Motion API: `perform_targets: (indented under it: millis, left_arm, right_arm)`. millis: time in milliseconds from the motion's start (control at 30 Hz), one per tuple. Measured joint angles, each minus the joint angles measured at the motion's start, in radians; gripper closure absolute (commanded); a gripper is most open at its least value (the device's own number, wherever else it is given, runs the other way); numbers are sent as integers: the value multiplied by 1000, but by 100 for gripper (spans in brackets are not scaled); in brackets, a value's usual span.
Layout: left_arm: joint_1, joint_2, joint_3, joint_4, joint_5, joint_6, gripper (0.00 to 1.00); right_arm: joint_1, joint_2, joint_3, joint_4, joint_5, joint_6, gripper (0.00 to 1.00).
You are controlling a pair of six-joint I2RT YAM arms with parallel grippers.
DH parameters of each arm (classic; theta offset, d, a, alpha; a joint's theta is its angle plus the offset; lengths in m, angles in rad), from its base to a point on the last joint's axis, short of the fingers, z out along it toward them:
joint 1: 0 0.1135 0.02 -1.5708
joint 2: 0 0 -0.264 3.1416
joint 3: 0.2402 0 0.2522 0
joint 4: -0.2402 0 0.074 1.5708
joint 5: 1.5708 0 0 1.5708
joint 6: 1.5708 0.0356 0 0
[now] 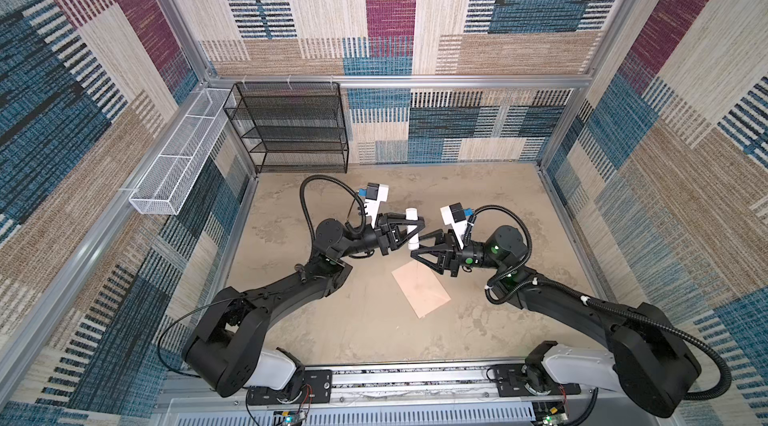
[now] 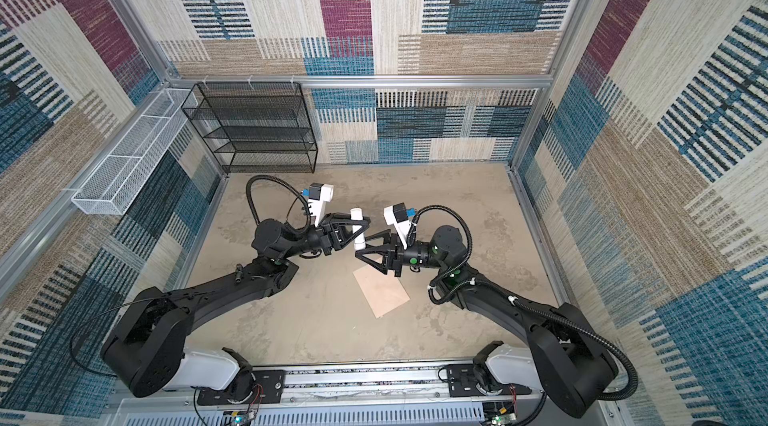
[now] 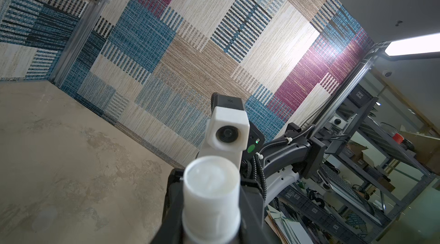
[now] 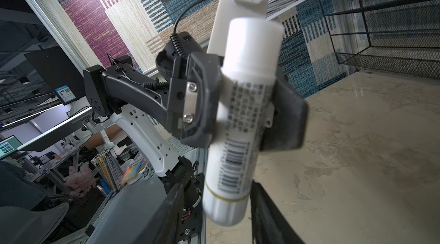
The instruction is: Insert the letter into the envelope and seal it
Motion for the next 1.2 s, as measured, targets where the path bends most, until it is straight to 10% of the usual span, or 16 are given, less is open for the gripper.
perform_targets:
  millis: [800,1200]
  left_arm:
    - [-41,-95,13,-223,-65,152,100]
    - [-110,-168,66,-458,-271,302,100]
  right_arm:
    - [0,-89,14,-154,44,-11,75]
    - [32,-186,47,-348,197,-93,83]
